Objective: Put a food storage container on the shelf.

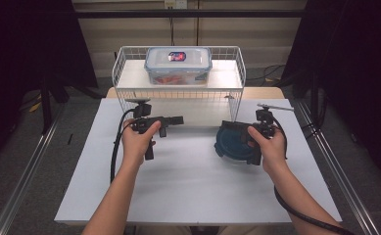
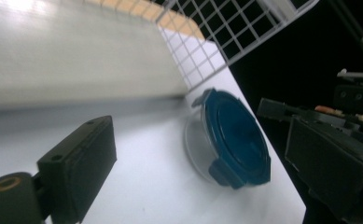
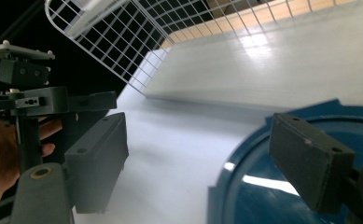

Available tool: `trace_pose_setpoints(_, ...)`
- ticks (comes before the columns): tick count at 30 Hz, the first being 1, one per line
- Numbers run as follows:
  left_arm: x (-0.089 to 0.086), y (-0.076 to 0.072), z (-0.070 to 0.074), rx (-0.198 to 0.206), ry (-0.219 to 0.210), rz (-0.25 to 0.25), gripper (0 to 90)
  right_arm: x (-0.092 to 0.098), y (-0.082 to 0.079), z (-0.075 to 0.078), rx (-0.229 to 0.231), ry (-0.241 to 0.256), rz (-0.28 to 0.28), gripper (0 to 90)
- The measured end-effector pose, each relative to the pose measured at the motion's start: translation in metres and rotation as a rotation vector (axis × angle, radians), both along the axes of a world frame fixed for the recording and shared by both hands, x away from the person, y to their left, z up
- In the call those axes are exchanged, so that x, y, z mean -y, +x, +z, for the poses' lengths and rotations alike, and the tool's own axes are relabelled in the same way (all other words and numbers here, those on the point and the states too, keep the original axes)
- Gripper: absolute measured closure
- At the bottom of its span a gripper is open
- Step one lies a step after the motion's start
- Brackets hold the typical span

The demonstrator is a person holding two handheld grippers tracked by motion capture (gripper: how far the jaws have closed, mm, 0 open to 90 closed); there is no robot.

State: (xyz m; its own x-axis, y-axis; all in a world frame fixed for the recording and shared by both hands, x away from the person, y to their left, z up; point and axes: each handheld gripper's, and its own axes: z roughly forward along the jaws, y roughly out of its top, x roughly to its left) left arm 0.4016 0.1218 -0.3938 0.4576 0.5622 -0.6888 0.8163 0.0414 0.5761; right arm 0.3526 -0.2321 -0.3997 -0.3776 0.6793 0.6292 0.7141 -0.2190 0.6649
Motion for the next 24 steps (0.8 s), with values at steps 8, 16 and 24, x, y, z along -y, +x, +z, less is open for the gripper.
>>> trace_pose_setpoints(8,0.018,0.000,-0.013,-0.032,0.014,-0.059,7.3,0.016,-0.006,-0.006,0.001,-0.045,-0.016,18.8)
trace_pose_setpoints(16,0.029,-0.001,-0.022,-0.053,0.025,-0.093,7.3,0.031,-0.010,-0.010,-0.003,-0.063,-0.046,18.0)
trace_pose_setpoints(24,0.038,-0.003,-0.028,-0.060,0.032,-0.113,6.8,0.046,-0.014,-0.008,-0.007,-0.069,-0.075,17.1)
